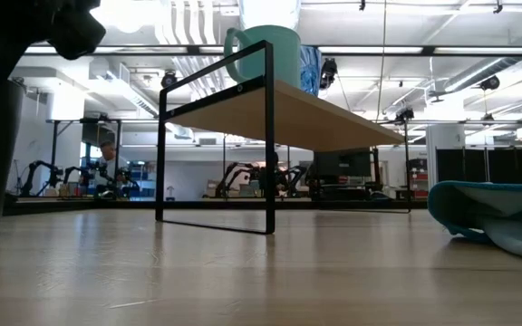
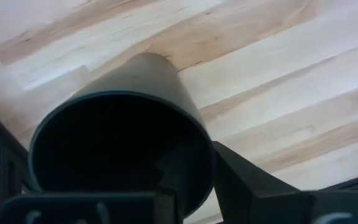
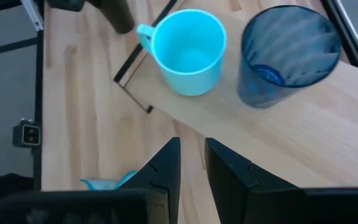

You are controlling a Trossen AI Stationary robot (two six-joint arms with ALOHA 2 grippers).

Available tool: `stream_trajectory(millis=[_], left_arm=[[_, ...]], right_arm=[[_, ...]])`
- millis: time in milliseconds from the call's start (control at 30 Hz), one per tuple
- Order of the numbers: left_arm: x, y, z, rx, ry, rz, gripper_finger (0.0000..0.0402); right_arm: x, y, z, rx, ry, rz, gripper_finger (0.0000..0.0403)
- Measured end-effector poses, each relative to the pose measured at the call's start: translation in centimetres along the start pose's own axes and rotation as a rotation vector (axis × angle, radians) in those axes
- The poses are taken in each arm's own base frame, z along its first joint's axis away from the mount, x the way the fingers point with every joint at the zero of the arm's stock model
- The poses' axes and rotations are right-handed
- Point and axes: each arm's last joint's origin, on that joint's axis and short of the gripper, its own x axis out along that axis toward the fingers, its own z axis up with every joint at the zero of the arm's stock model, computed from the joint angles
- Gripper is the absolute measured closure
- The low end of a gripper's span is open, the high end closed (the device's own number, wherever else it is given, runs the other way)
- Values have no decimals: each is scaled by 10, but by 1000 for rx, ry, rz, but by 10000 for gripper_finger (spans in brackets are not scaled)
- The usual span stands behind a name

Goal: Stack small to large cups/mugs on shelf
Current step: Put the black cup on the shelf

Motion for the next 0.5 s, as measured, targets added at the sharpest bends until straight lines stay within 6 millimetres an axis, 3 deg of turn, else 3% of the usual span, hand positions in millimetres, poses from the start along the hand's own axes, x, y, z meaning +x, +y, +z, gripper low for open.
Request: stream_trajectory(millis=[167, 367, 500], left_arm=[[-2, -6, -1, 28, 6, -63, 396], [-13, -27, -3, 46, 19, -243, 400], [-10, -49, -1, 59, 19, -320, 401]], right_arm=[[0, 8, -2, -27, 3, 21, 335], [0, 12, -2, -39, 4, 30, 335], [0, 12, -2, -39, 4, 30, 335]])
